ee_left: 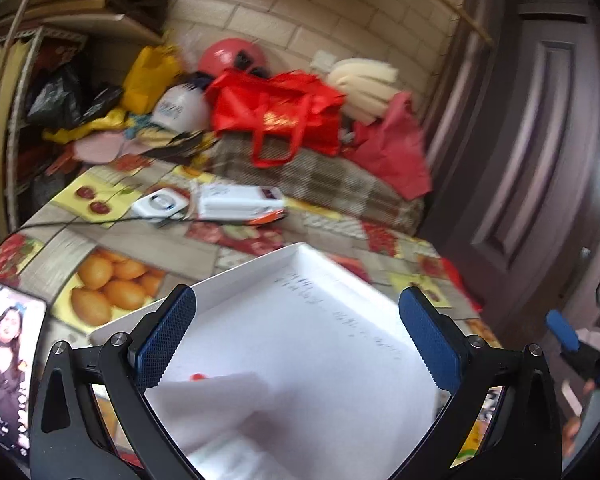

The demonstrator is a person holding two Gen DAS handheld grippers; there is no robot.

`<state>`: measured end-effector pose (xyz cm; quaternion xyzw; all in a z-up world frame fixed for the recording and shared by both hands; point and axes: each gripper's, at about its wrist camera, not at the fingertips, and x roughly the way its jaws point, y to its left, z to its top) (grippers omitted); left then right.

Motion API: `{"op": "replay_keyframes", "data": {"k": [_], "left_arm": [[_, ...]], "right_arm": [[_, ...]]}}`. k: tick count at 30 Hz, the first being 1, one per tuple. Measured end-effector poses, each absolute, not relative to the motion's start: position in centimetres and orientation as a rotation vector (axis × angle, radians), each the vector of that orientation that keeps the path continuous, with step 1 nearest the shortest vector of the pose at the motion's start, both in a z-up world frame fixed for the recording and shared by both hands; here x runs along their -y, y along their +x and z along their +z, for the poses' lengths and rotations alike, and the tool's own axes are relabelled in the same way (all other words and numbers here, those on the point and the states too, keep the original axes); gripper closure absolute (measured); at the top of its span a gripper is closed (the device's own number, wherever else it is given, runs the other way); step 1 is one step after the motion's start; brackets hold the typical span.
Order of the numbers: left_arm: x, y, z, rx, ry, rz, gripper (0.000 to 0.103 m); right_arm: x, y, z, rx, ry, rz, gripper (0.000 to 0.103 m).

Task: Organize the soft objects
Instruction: 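Grasp the red felt apple with the left gripper while the right grasps the white foam sheet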

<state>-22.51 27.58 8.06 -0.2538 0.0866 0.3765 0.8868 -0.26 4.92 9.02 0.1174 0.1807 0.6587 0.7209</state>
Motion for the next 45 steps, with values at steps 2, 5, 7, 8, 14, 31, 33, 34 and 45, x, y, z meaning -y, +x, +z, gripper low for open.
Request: {"op": "replay_keyframes", "data": {"k": [2,5,7,8,14,31,33,34,45], "left_arm": [[-26.5,-22.1,8.6,-0.156,-0.486,0.739,0.001],[-24.5,-21.1,9.3,-0.153,-0.412,0.632,0.001],[-23.4,-20.0,9.7,-0.197,-0.392,0.521,0.001],[-22.4,-19.3,9.9,-0.23,-0.379,0.439,0.001],[-16.7,-16.9,9.0,-0.413,-0.324,0.197,0.001],[-9.2,-15.2,4.1,-0.696,-0.228,0.094,0.001],[-9.3,-15.1,3.8,-0.714,-0.234,0.104,0.001],[-9.3,-14.8,3.6,-0.727,-0.233,0.113,0.001],[-8.4,-13.0,2.1,-0.798,-0.244,0.07,0.058]], "right_arm": [[-3.7,0.9,9.1,-0.397,0.279,1.458,0.0],[-2.9,2.6,8.7,-0.449,0.255,1.427,0.0],[-1.3,3.6,8.1,-0.441,0.247,1.385,0.0],[-0.5,4.1,7.8,-0.432,0.247,1.364,0.0],[5.4,8.3,5.9,-0.417,0.274,1.203,0.0],[1.3,10.1,-1.6,-0.689,-0.378,1.078,0.0],[1.4,10.2,-2.3,-0.701,-0.414,1.067,0.0],[1.1,10.2,-2.6,-0.715,-0.431,1.067,0.0],[1.7,9.8,-3.2,-0.751,-0.445,1.065,0.013]]}}
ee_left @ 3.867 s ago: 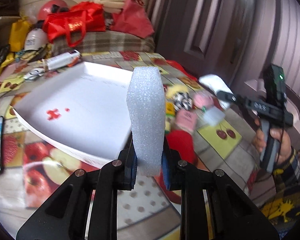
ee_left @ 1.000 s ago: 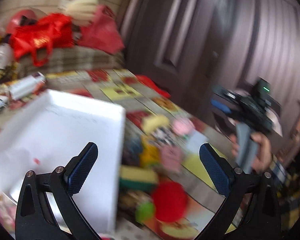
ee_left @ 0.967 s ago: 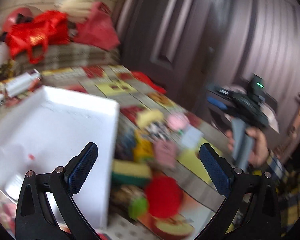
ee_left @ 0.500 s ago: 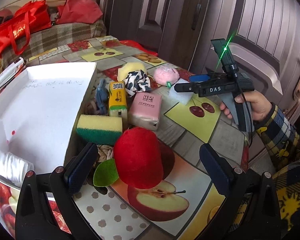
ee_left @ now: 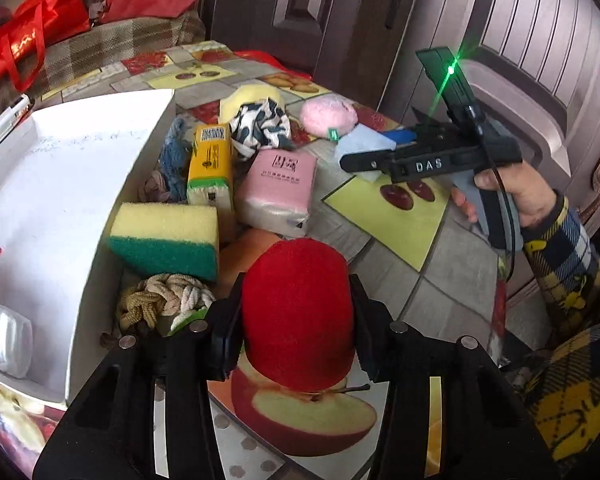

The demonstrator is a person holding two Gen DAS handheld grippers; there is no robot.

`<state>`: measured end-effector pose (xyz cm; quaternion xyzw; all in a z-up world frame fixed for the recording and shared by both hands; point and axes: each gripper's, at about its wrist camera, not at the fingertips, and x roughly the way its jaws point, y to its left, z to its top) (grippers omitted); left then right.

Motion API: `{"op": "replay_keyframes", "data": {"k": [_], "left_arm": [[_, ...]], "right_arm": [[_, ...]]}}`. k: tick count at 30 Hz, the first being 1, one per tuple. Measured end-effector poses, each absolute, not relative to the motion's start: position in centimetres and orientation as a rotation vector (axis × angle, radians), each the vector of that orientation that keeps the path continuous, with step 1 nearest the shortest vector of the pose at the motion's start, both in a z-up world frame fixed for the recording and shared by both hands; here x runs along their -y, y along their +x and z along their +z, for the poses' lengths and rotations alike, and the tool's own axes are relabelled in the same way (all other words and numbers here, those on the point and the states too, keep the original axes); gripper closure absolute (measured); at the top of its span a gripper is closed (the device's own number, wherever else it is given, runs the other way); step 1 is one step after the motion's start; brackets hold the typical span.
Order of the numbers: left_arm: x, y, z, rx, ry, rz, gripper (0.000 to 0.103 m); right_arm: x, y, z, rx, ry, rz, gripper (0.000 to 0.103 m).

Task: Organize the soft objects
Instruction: 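Grasp the red felt apple with the left gripper while the right grasps the white foam sheet, then lower the red apple and foam sheet into the white box and open both grippers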

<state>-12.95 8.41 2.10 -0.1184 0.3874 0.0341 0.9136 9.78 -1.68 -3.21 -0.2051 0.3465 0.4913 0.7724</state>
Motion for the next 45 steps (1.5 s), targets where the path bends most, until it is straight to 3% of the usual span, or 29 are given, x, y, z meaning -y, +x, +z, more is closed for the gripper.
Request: {"op": "replay_keyframes", "data": {"k": [7,15,22,45], "left_arm": [[-8.2,-14.0,4.7,-0.691,-0.211,0.094,0.058],[-13.5,-12.8,11.6,-0.442,-0.129,0.433,0.058],[-17.9,-13.2,9.9,-0.415,-0.213,0.576,0.058],[-22.2,-16.1,9.5,-0.318,-0.289,0.656,0.058]], "right_arm": [[4.4,8.7,-0.6,-0.659,-0.292,1.117,0.013],[6.0,6.9,5.1,-0.474,0.007,1.194,0.013],[4.6,5.5,7.1,-0.415,0.058,1.241,0.013],[-0.4,3.7,9.2,-0.448,0.104,1.361,0.013]]}}
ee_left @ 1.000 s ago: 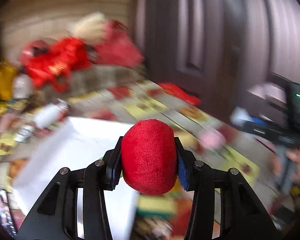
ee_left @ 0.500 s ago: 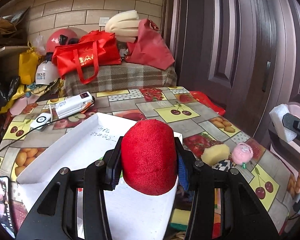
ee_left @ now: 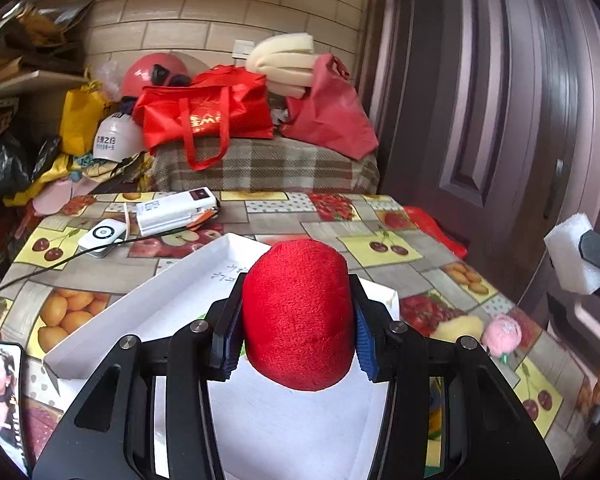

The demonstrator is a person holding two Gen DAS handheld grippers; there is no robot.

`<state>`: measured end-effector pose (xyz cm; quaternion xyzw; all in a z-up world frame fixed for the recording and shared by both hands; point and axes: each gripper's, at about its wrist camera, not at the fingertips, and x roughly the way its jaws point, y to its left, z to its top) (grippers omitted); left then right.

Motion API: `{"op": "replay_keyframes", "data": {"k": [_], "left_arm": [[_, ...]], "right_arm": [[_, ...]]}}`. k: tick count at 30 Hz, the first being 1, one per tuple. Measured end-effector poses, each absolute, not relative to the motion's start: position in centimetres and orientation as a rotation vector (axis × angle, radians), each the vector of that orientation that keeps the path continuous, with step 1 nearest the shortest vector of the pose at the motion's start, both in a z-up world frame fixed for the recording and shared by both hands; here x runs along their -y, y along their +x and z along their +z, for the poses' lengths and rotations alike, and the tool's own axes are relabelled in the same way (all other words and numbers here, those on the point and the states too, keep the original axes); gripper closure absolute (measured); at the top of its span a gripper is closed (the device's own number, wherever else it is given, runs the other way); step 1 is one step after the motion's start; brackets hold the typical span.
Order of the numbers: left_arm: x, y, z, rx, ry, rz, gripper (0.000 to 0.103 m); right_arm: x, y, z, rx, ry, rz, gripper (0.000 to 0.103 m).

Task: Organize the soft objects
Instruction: 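Lower the red apple and foam sheet into the white box and open both grippers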

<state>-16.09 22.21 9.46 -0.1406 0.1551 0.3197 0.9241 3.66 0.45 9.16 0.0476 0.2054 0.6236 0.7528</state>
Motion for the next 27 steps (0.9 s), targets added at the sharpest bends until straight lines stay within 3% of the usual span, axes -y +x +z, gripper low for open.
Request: {"op": "replay_keyframes", "data": {"k": [12,19,27], "left_arm": [[-25.6,-18.7,9.2,-0.251,-0.4,0.696,0.058],[-28.4,-19.8,7.3,-0.262,-0.572,0.697,0.058],[-29.0,-20.5,7.1,-0.25,-0.603,0.73,0.058]], "right_arm": [[-6.1,1.7,9.5,-0.548,0.088,1.469,0.013],[-11.3,0.5,6.8,-0.726,0.035,1.514,0.013],[-15.3,-1.0,4.2,-0.794,-0.054,1.479,0.013]]}}
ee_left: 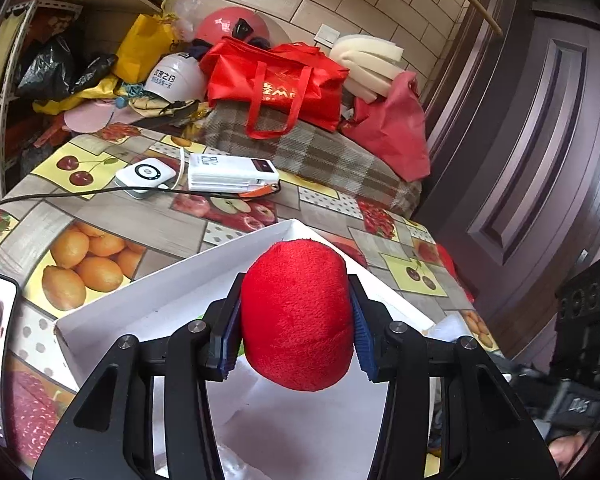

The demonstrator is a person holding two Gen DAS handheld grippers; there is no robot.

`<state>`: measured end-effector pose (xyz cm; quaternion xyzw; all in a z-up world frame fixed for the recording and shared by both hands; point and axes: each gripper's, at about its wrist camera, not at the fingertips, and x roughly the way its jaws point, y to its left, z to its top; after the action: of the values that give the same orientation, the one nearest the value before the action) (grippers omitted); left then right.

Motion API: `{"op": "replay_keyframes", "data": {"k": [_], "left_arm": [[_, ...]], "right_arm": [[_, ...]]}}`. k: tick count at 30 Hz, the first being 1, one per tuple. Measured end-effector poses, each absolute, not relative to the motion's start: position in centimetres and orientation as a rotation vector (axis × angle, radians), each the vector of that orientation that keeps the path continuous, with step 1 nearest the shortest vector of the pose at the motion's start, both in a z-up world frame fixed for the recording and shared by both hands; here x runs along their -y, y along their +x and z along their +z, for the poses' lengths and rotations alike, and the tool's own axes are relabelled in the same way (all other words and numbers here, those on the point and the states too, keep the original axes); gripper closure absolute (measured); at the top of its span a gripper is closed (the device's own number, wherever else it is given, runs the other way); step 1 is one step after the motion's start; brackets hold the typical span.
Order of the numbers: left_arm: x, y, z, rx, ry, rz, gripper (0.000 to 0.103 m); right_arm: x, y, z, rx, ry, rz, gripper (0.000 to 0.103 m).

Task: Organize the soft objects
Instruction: 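Lower the red apple and foam sheet into the white box and open both grippers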

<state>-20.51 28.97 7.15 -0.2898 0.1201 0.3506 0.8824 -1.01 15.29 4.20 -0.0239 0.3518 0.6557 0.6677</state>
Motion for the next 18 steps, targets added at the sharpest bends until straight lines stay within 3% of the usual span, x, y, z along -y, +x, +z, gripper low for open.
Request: {"op": "replay_keyframes", "data": {"k": [18], "left_arm": [[-28.85,-19.97,6.88,-0.276,-0.582,0.72,0.057]], "right_arm": [[-16.48,-0.74,3.08,-0.814,-0.052,1.422,0.012]]}}
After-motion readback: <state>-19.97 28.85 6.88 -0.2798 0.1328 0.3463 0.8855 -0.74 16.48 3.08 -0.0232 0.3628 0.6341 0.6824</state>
